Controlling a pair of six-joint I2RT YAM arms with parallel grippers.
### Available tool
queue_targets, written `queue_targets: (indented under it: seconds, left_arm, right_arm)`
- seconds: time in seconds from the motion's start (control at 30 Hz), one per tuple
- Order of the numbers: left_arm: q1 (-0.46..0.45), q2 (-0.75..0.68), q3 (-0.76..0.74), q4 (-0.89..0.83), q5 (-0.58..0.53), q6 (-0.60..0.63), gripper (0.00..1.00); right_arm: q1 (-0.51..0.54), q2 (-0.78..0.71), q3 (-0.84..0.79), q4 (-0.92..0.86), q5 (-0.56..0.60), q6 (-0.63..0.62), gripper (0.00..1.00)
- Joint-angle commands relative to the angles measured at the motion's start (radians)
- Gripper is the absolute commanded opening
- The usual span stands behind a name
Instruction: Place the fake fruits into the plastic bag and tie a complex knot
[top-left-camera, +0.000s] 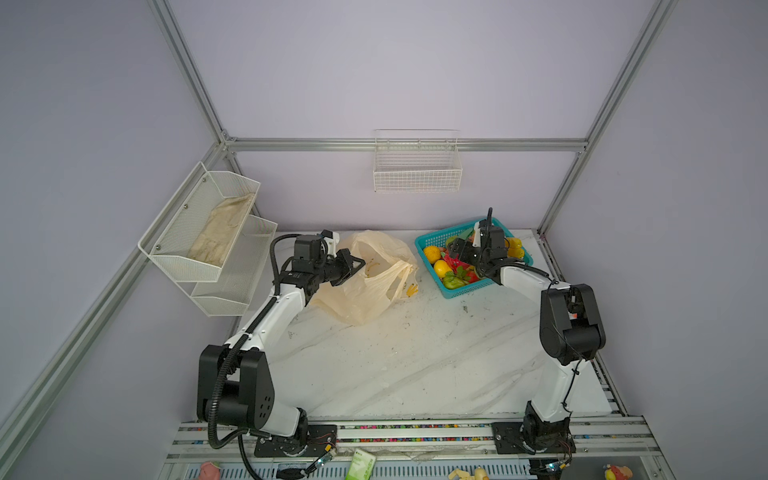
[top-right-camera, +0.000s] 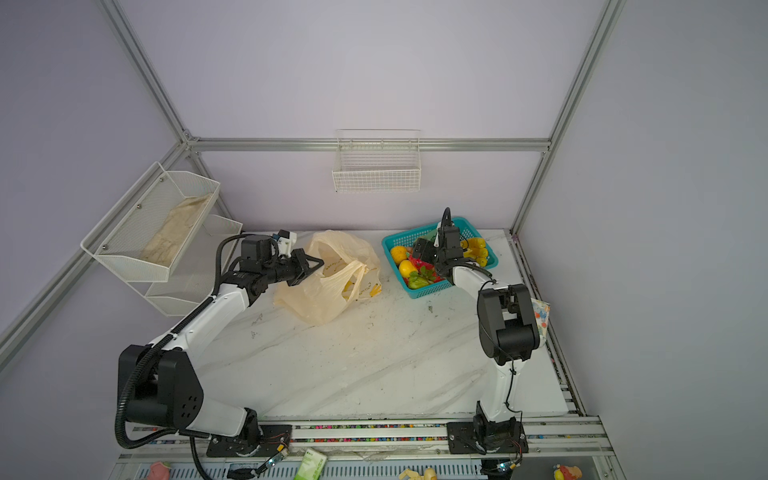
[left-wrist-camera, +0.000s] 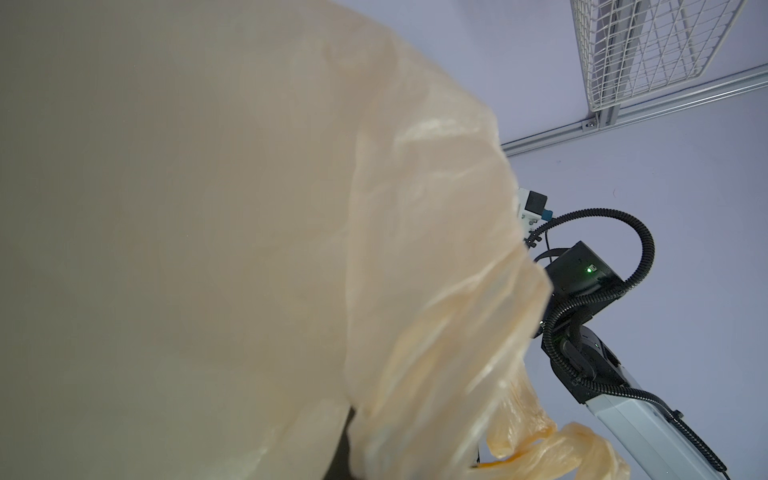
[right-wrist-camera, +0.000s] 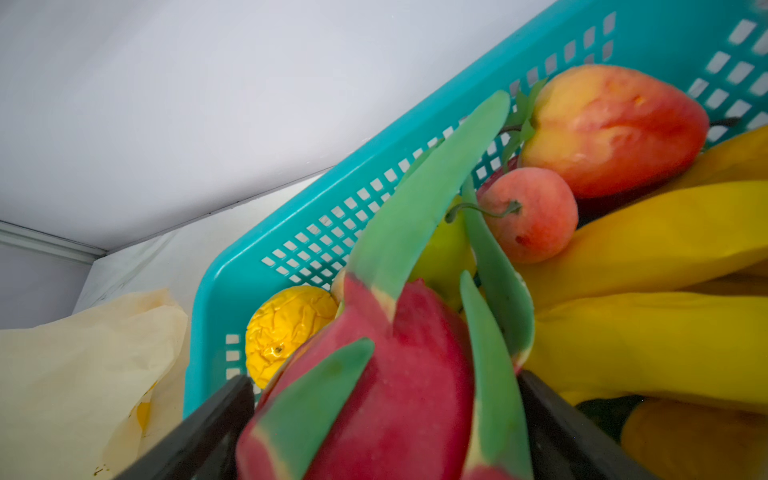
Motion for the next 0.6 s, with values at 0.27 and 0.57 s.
queue_targets:
  seconds: [0.27, 0.57]
  left_arm:
    - [0.007, -0.036, -0.037, 0.042, 0.01, 0.025, 0.0]
    - [0.007, -0.041, -0.036, 0.042, 0.014, 0.026, 0.0]
  right_arm:
    - [0.021, 0.042, 0.016, -0.015, -0.012, -0.011, 0.87]
    - [0.005, -0.103, -0.051, 0.071, 0.0, 0.023, 0.46]
